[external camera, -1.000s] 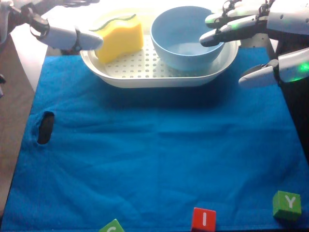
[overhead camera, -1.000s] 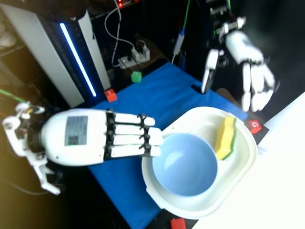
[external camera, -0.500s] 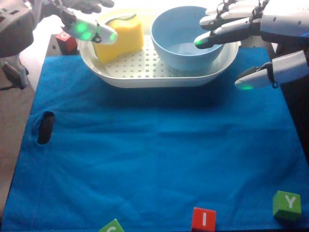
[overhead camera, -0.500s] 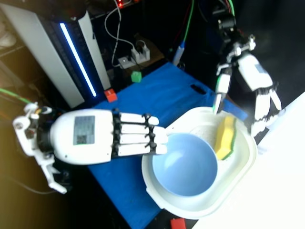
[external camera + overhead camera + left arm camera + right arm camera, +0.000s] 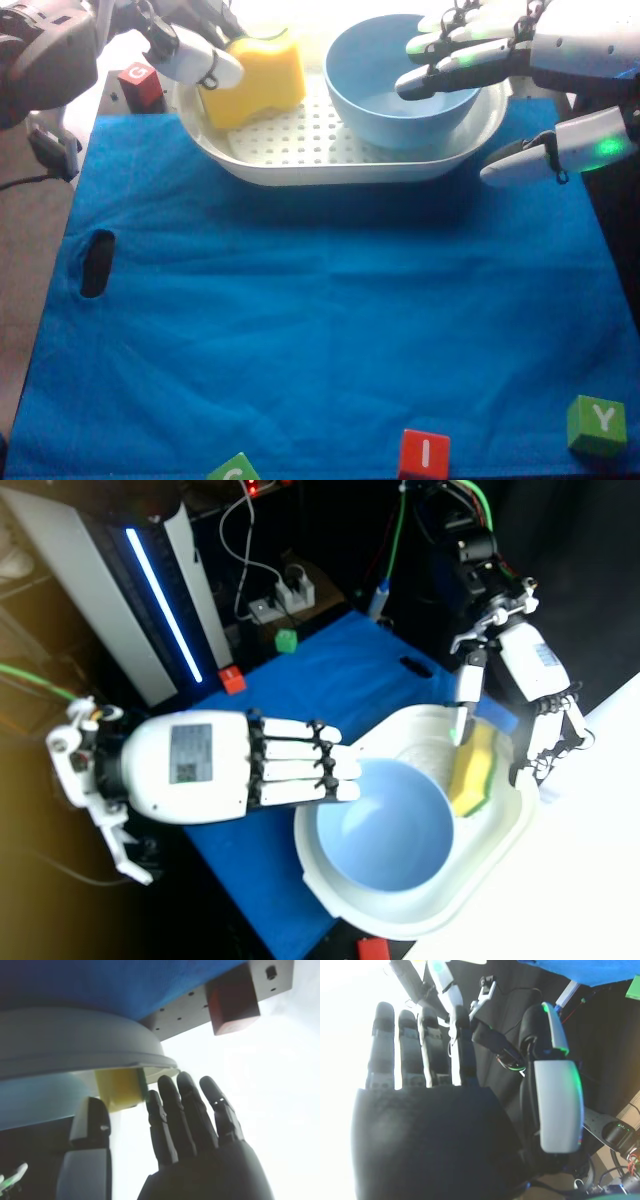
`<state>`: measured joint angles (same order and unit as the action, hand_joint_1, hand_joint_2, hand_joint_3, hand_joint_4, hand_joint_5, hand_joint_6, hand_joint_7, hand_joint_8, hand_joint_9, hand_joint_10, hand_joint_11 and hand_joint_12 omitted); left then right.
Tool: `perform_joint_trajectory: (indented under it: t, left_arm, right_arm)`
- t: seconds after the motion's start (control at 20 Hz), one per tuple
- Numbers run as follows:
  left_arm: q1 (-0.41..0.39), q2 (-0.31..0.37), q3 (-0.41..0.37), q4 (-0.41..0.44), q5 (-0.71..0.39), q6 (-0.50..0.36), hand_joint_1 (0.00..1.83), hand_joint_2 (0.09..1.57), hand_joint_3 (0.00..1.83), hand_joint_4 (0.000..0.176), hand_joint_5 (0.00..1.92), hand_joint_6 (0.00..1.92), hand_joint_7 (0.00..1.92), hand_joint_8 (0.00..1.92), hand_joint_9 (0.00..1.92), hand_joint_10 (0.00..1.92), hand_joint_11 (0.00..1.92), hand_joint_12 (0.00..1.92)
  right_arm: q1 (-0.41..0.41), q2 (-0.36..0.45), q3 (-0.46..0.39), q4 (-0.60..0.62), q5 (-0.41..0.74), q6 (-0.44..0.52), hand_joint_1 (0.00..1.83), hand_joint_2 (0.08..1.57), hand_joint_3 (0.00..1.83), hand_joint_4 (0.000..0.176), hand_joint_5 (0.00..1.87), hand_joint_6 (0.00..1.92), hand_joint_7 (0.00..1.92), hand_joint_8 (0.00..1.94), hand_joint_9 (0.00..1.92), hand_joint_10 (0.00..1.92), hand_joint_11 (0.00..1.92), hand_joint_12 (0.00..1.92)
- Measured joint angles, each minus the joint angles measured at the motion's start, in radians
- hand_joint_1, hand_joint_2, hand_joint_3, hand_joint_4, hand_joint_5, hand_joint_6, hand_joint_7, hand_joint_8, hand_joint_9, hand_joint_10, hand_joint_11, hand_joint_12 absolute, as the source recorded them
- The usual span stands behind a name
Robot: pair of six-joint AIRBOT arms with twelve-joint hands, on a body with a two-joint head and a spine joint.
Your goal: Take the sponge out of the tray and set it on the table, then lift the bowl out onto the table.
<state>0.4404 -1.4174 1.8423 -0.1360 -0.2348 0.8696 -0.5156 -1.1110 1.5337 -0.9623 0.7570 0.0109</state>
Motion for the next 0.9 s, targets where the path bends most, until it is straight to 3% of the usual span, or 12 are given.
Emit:
perform_joint_trajectory:
  t: [0.05,0.1,0.15,0.2,0.3,0.35,0.4,0.5,0.55,0.65,0.8,0.9]
  left_arm:
    - [0.0,0.0,-0.004,0.0,-0.009,0.0,1.25,1.14,0.0,0.0,0.96,0.79,0.93,1.3,0.69,1.15,0.19,1.7]
    - [0.0,0.0,-0.007,0.001,-0.01,0.0,1.25,1.14,0.0,0.0,0.97,0.76,0.93,1.31,0.8,1.17,0.44,1.63]
    - [0.0,-0.001,-0.008,0.001,-0.01,-0.002,1.26,1.12,0.0,0.0,0.97,0.78,0.99,1.19,0.92,1.03,0.6,1.49]
    - [0.0,-0.001,-0.024,0.003,-0.01,0.0,1.27,1.11,0.0,0.0,1.0,0.71,1.0,1.2,1.05,0.93,0.83,1.37]
    - [0.0,0.008,-0.051,0.013,-0.023,0.002,1.27,1.11,0.0,0.0,1.04,0.64,0.98,1.23,1.06,0.89,0.88,1.32]
    - [0.0,0.017,-0.067,0.016,-0.032,0.002,1.27,1.12,0.0,0.0,1.01,0.69,0.97,1.25,1.05,1.0,0.92,1.45]
    - [0.0,0.029,-0.085,0.026,-0.038,0.002,1.26,1.13,0.0,0.0,1.01,0.68,0.93,1.31,0.96,1.07,0.77,1.52]
    - [-0.001,0.048,-0.102,0.035,-0.051,0.001,1.25,1.15,0.0,0.0,1.01,0.66,0.86,1.42,0.87,1.22,0.72,1.6]
    - [-0.008,0.067,-0.118,0.046,-0.058,0.0,1.26,1.13,0.0,0.0,1.02,0.66,0.94,1.3,0.9,1.11,0.69,1.5]
    - [-0.026,0.102,-0.146,0.069,-0.069,0.001,1.26,1.13,0.0,0.0,1.05,0.61,0.92,1.33,0.79,1.15,0.56,1.54]
    - [-0.079,0.154,-0.193,0.157,-0.087,0.001,1.26,1.13,0.0,0.0,1.05,0.63,0.91,1.33,0.69,1.31,0.4,1.78]
    - [-0.138,0.187,-0.225,0.241,-0.094,0.0,1.26,1.09,0.0,0.0,1.1,0.59,1.02,1.14,0.69,1.1,0.16,1.69]
  right_arm:
    - [0.0,0.0,0.0,0.0,0.001,0.0,0.63,1.17,0.0,0.102,0.33,0.0,0.18,0.0,0.09,0.0,0.0,0.33]
    - [0.0,0.0,0.0,0.0,0.0,0.0,0.61,1.17,0.0,0.115,0.33,0.0,0.18,0.0,0.09,0.0,0.0,0.33]
    - [0.0,0.0,0.0,0.0,0.0,0.0,0.64,1.17,0.0,0.103,0.34,0.0,0.19,0.01,0.1,0.0,0.0,0.34]
    - [0.0,0.0,0.0,0.0,0.0,0.0,0.61,1.18,0.0,0.113,0.33,0.0,0.19,0.0,0.1,0.0,0.0,0.35]
    - [0.0,-0.001,0.0,0.0,0.0,0.0,0.59,1.19,0.0,0.122,0.33,0.0,0.19,0.0,0.1,0.0,0.0,0.36]
    - [-0.001,-0.001,0.0,0.0,0.001,0.0,0.61,1.18,0.0,0.132,0.33,0.0,0.19,0.0,0.1,0.0,0.0,0.36]
    - [-0.001,-0.001,0.0,0.0,0.0,0.0,0.64,1.18,0.0,0.133,0.33,0.0,0.19,0.0,0.11,0.0,0.0,0.35]
    - [-0.011,0.0,0.0,0.015,0.002,0.001,0.59,1.19,0.0,0.14,0.32,0.0,0.19,0.0,0.1,0.0,0.0,0.32]
    - [-0.014,0.0,0.0,0.014,-0.002,0.0,0.61,1.18,0.0,0.137,0.33,0.0,0.2,0.0,0.11,0.0,0.0,0.31]
    - [-0.016,0.002,-0.001,0.008,-0.003,0.002,0.6,1.19,0.0,0.127,0.32,0.0,0.19,0.0,0.1,0.0,0.0,0.31]
    - [-0.016,0.008,-0.001,0.016,0.0,0.005,0.6,1.18,0.0,0.143,0.33,0.0,0.2,0.0,0.11,0.0,0.0,0.34]
    - [-0.016,0.008,-0.001,0.016,0.001,0.011,0.73,1.16,0.0,0.132,0.35,0.01,0.21,0.0,0.1,0.0,0.0,0.34]
